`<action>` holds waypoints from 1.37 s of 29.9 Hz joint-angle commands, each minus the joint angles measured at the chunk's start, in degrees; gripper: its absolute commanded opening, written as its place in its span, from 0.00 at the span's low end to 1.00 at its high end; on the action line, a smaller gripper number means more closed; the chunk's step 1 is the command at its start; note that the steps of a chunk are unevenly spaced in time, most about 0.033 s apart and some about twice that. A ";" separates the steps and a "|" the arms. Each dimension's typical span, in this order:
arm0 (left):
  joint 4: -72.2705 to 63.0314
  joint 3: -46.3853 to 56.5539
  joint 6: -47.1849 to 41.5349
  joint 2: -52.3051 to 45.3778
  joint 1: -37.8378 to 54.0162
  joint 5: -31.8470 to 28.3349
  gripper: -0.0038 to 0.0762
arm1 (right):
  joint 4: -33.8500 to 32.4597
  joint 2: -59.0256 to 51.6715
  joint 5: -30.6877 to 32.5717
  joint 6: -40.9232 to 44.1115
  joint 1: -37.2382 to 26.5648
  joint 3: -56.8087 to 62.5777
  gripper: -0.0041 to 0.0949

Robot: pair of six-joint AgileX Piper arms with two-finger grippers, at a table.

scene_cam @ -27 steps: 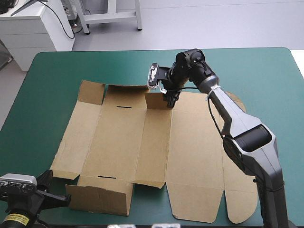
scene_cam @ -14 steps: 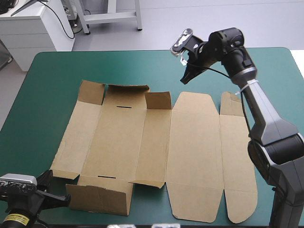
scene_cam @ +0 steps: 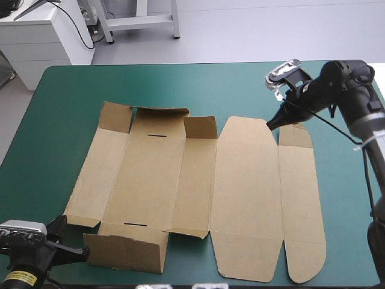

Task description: Fold the box

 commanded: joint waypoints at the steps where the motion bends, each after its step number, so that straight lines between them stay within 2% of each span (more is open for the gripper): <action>1: -0.75 -1.29 -0.26 0.97 0.00 -4.18 0.04 | 1.04 -8.37 -5.18 1.13 -2.36 6.31 0.02; 4: -0.75 -1.29 -0.47 0.97 0.00 -4.18 0.04 | 1.23 -13.64 -7.78 2.18 -3.69 12.67 0.02; 11: -0.75 -1.29 -0.47 0.97 0.00 -4.18 0.04 | 0.63 -29.89 -18.81 3.47 -4.50 29.69 0.02; 15: -0.75 -1.29 -0.47 0.97 0.00 -4.18 0.04 | 0.74 -38.54 -22.25 4.88 -4.50 37.07 0.02; 28: -1.43 -1.39 -1.54 0.97 0.00 -6.57 0.04 | 0.98 -60.77 -24.44 8.50 -4.50 54.61 0.02; 33: -1.66 -3.66 -1.54 1.76 0.00 -5.34 0.04 | 0.98 -68.77 -24.68 9.90 -4.50 59.89 0.02; 41: 3.50 -15.36 -1.54 14.31 0.00 -0.19 0.04 | 0.98 -74.27 -24.31 10.74 -4.50 61.77 0.02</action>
